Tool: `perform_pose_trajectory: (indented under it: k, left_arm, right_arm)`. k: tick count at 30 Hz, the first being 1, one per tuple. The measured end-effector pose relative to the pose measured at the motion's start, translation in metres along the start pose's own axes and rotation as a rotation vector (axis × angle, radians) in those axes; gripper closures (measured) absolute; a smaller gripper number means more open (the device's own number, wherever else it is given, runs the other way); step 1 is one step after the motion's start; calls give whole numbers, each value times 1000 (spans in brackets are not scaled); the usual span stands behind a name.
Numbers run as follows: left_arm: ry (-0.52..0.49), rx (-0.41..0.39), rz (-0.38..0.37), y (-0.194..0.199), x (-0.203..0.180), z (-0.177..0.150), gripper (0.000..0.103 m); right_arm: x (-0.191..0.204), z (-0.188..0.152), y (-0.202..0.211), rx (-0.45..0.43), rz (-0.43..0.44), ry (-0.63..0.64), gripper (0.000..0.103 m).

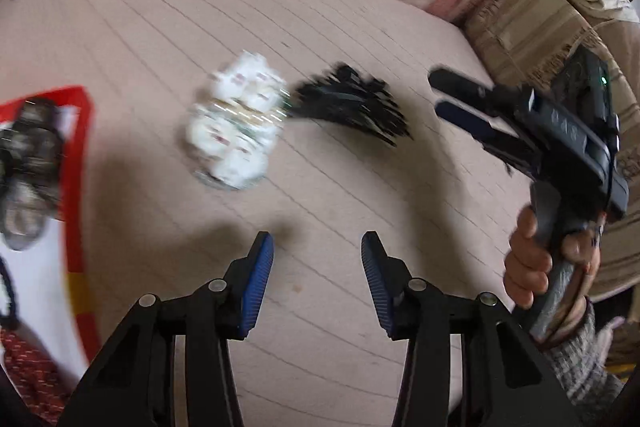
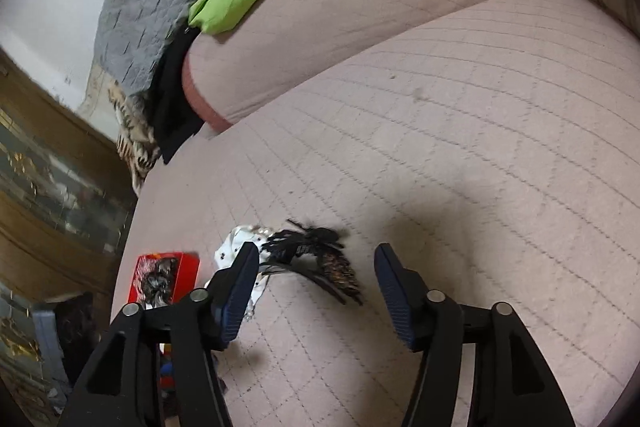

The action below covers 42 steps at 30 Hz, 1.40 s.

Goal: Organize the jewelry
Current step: 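Grasp the black claw clip with right gripper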

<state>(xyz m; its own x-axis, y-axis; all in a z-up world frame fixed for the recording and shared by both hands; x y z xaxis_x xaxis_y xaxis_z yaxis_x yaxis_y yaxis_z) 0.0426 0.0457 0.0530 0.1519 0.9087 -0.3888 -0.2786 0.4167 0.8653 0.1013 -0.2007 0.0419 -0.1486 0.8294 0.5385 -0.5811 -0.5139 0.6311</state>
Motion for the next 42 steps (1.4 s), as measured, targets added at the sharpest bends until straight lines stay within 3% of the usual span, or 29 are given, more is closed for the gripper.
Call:
perform_pose_trajectory:
  k: [5,11,13,15,16,17,18,22,30,36,42]
  left_arm:
    - [121,-99,33,3,25,24,58]
    - [176,-149,41,-20,31,73,57]
    - [146,-142,61,-30,27,88,57]
    - [110,-118,95,-45,20,96,57]
    - [93,-94,115,-52,17,99,67]
    - [93,-82,113,-52,13,92,95]
    - [107,-59,89,-52,12,91,98]
    - [126,-106,-23,-11,0,75,100]
    - [28,-204,-208,81,-36,16,100]
    - [44,-170,-71,69,-18,-27,100]
    - [91,-151,-31,63,6,-51,100]
  right_arm:
    - [18,-5,-20,4,-48,121,37]
    - [12,-7,-37,5,-49,128,39]
    - [12,-8,-41,15,-51,134,56]
    - [12,-9,-44,34,-33,136,81]
    - [12,-9,-43,34,-36,131,91]
    - [12,-8,-43,40,-43,134,98]
    - [13,-8,-42,42,-39,133,98]
    - [14,-5,-30,14,-33,110,99]
    - [20,-10,30,-71,-3,47,99]
    - [18,-49,81,-70,-10,0,99]
    - [-3,-94,89,-8,-36,-96,99]
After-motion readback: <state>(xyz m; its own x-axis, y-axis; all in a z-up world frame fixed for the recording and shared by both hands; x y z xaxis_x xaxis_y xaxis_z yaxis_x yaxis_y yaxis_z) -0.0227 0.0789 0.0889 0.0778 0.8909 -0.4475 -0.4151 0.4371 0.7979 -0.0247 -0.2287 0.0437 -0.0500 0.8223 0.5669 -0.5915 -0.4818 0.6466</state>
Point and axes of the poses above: each gripper's, at about its wrist camera, not at the fingertips, and y roughly against the way its jaws point, x to its left, z to its top, the point moved 1 cm from there along -y, roughly the way its jaws point, and after that the axes turned 5 degrees about y, right-handed, at the moved point
